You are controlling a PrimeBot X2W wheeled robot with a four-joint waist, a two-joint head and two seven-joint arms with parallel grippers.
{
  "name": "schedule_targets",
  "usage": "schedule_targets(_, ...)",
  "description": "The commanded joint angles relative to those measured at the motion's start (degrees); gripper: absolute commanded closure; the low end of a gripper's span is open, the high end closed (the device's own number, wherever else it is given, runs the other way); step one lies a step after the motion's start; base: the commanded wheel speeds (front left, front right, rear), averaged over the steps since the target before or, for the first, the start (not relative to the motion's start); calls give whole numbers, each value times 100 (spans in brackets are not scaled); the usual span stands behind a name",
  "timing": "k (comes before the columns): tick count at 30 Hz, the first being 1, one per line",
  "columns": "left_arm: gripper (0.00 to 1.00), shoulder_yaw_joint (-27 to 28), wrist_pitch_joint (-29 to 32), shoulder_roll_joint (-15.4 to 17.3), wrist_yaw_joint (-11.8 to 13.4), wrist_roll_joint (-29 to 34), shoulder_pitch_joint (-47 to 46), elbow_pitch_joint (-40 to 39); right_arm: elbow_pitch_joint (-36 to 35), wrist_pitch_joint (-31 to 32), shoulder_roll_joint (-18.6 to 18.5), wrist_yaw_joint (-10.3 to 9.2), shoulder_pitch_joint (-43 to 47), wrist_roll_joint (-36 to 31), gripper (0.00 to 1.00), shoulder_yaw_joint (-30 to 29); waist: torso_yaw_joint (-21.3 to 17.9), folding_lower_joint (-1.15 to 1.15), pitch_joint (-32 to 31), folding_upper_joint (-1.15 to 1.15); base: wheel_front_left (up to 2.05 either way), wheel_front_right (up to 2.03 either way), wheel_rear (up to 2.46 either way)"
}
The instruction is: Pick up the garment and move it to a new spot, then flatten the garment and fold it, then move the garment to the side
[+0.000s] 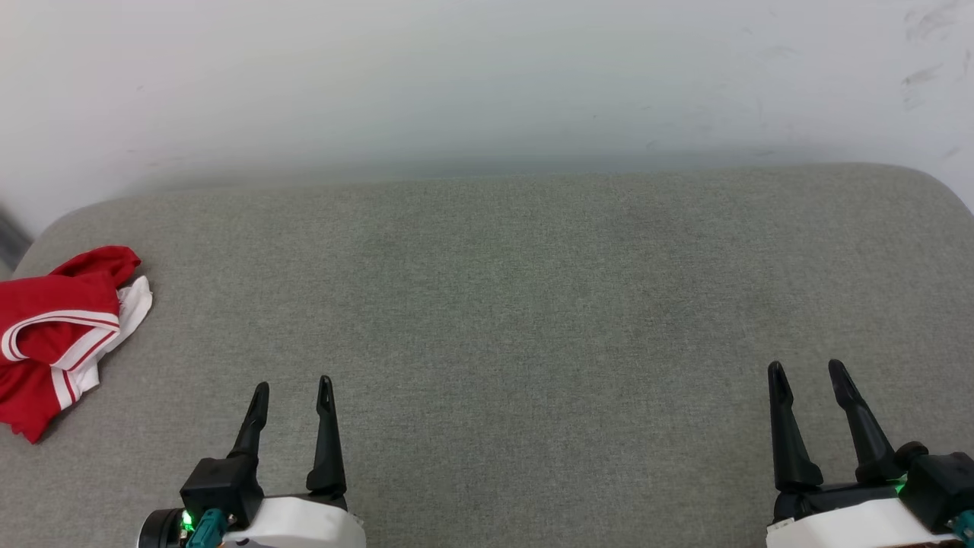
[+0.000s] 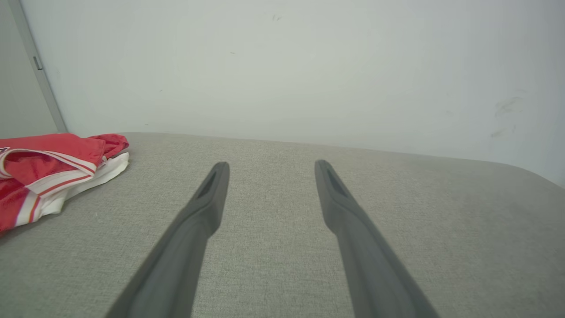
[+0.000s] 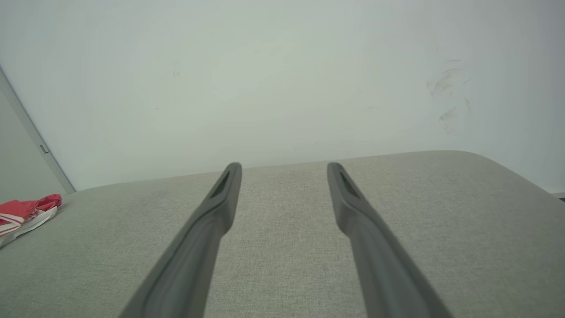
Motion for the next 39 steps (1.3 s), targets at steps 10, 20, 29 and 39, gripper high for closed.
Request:
schedule_targets(10, 0, 132, -137, -56, -128, 409, 140, 14, -71, -159, -1, 12, 135, -287, 0, 10, -1, 0, -11, 0, 0, 0, 0)
schedule_targets(20, 0, 95, -205, -64, -95, 503, 182, 16, -21, -209, -1, 6, 190, -292, 0, -26, -3, 0, -23, 0, 0, 0, 0)
schedule_targets(29, 0, 107, -205, -64, -77, 428, 187, 46, 51, -208, -1, 6, 199, -131, 0, -40, 11, 0, -29, 0, 0, 0, 0)
schedule_targets(39, 0, 109, -205, -65, -58, 410, 181, 73, 52, -207, -1, 6, 218, -131, 0, -52, 25, 0, -15, 0, 0, 0, 0)
